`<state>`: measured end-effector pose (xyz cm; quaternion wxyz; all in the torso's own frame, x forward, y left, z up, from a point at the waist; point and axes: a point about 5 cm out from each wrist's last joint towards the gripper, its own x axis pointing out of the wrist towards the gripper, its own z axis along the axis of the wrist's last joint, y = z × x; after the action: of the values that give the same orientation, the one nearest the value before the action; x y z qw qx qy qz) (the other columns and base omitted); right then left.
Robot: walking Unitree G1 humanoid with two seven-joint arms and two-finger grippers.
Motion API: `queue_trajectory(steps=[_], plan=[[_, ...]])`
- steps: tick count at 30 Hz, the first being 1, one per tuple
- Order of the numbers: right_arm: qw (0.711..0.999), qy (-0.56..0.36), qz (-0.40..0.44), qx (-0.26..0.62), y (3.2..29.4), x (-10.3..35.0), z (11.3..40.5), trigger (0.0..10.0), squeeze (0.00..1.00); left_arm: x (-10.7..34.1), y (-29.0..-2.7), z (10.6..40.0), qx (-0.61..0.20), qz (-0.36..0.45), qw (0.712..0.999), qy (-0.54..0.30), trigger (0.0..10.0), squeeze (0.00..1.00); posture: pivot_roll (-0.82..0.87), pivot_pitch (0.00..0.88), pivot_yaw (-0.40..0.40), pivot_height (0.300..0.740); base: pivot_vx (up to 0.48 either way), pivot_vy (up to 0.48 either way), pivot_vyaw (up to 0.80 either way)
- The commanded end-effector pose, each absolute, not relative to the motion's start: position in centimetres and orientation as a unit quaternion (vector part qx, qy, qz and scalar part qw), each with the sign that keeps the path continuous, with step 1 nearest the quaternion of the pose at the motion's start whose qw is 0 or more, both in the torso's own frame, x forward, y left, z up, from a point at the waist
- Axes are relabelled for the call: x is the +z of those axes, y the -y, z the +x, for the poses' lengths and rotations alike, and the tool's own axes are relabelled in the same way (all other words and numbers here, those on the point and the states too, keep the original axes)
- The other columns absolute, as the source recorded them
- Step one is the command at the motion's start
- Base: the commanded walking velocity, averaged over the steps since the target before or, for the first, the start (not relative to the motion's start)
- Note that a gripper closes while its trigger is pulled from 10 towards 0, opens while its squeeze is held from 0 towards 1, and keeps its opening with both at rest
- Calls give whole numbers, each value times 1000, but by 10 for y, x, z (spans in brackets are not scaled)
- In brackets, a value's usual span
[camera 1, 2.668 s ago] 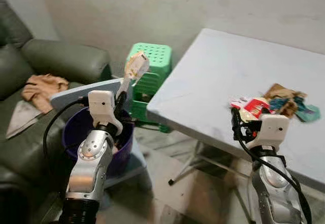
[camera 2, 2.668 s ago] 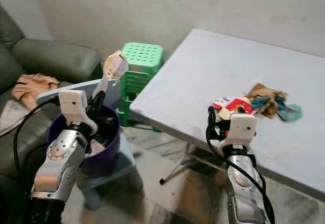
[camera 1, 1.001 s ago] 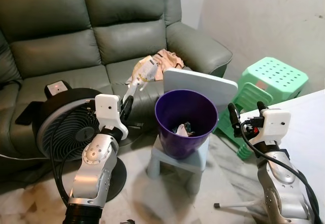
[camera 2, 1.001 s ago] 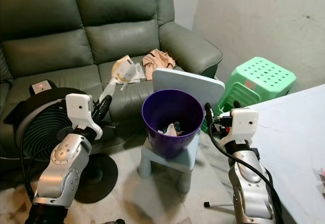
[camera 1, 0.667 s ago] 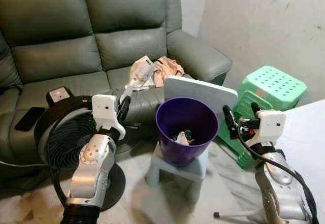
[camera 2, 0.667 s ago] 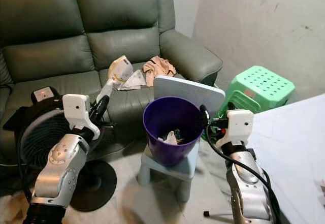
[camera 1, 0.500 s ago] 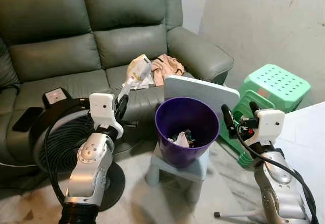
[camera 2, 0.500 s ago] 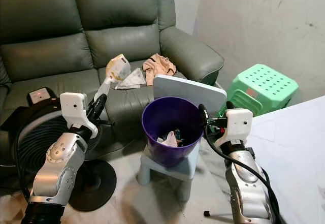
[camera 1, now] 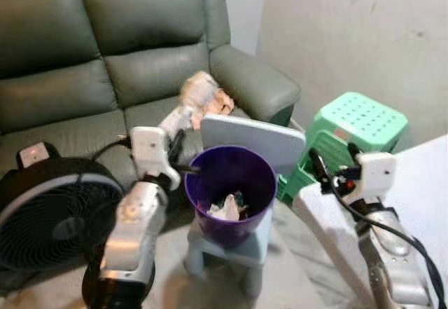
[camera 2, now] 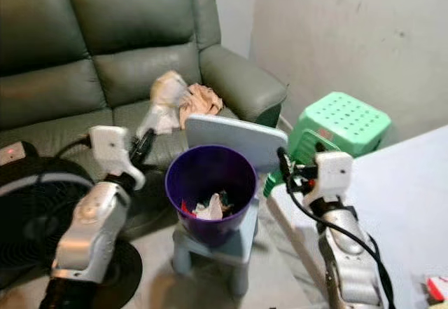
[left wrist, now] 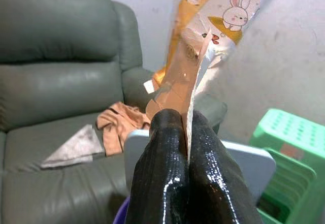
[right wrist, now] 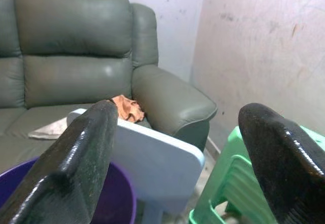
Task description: Picking trash to rubbish bin
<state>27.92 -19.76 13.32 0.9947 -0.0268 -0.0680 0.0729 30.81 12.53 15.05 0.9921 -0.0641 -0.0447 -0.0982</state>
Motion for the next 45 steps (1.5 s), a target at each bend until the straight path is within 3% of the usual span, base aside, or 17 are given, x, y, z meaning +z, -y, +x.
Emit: queue_trajectory(steps=[1, 13, 24, 32, 37, 45], plan=[[994, 63, -24, 83, 195, 133, 279, 10000, 0, 148, -132, 308, -82, -62, 994, 40, 10000, 0, 11, 57, -45, 740, 0, 0, 0], [981, 27, -59, 183, 192, 128, 276, 10000, 0, 140, -135, 305, -77, -56, 995, 28, 10000, 0, 17, 80, -59, 740, 0, 0, 0], [970, 12, -58, 236, 184, 129, 268, 10000, 0, 124, -146, 324, -70, -51, 996, 4, 10000, 0, 19, 140, -90, 740, 0, 0, 0], [968, 9, -37, 249, 186, 135, 255, 10000, 0, 122, -141, 325, -125, -33, 992, 4, 10000, 0, -1, 205, -106, 740, 0, 0, 0], [964, 4, -7, 267, 189, 149, 234, 10000, 0, 123, -129, 324, -198, -36, 980, 9, 10000, 0, -48, 294, -137, 740, 0, 0, 0], [953, 4, 50, 299, 183, 172, 208, 10000, 0, 133, -117, 330, -290, -37, 956, 22, 10000, 0, -103, 361, -159, 740, 0, 0, 0]])
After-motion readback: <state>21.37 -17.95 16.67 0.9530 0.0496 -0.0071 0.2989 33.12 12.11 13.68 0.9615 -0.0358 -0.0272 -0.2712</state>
